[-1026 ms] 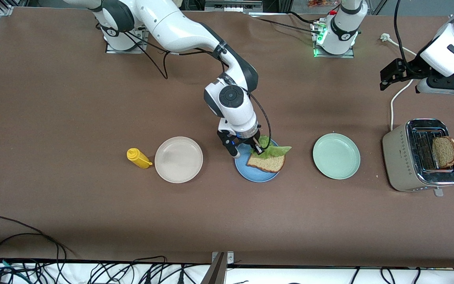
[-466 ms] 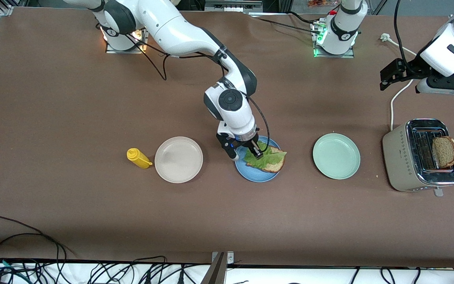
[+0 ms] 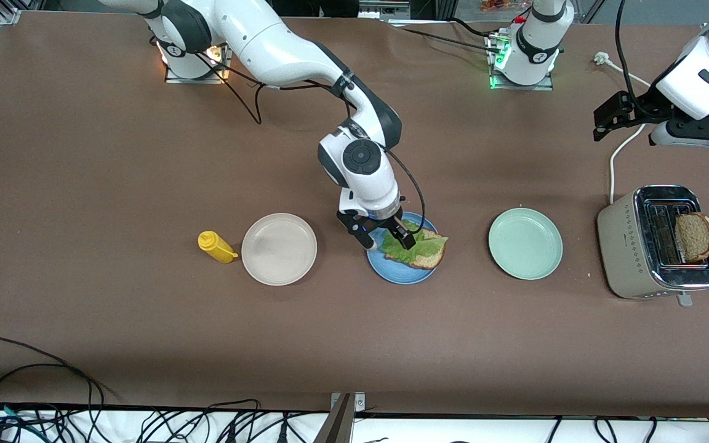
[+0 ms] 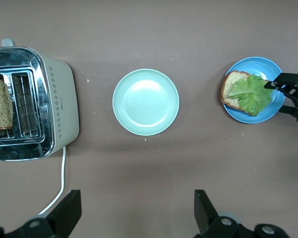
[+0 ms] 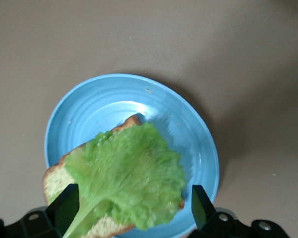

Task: Make sandwich in blue plate with both arms
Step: 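Lower the lettuce onto the bread and open the right gripper, then move the right gripper back toward the yellow bottle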

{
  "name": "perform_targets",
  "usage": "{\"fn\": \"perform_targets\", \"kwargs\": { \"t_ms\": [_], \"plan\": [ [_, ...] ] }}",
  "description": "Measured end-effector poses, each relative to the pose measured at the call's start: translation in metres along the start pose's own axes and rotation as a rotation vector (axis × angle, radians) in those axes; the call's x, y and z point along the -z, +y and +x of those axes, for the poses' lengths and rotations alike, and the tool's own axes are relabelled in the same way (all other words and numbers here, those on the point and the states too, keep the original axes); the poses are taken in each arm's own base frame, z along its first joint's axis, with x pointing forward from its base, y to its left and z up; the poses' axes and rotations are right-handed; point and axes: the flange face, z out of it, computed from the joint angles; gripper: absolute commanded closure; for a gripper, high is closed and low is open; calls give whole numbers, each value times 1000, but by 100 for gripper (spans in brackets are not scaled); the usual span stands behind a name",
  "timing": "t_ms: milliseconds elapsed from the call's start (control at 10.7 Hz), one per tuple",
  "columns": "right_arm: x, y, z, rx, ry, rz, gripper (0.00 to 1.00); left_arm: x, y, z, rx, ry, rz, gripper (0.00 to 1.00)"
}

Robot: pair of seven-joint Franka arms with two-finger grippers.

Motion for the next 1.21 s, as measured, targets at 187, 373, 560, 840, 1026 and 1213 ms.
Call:
{"fn": "perform_targets", "kwargs": {
  "t_ms": [187,373,560,840,1026,1213],
  "plan": [
    [35,-8,6,53,-6,-2,0,0,0,0,0,0,0,0],
    [74,-8,29,153,-15,-17,0,0,0,0,0,0,0,0],
    [109,5,64,314,-39,-49,0,0,0,0,0,0,0,0],
    [158,33,120,610,-111,-124,0,0,0,0,0,0,0,0],
    [183,54,153,784,-169,-135,0,0,0,0,0,0,0,0],
    [199,75,175,910,-216,-136,0,0,0,0,0,0,0,0]
  ]
}}
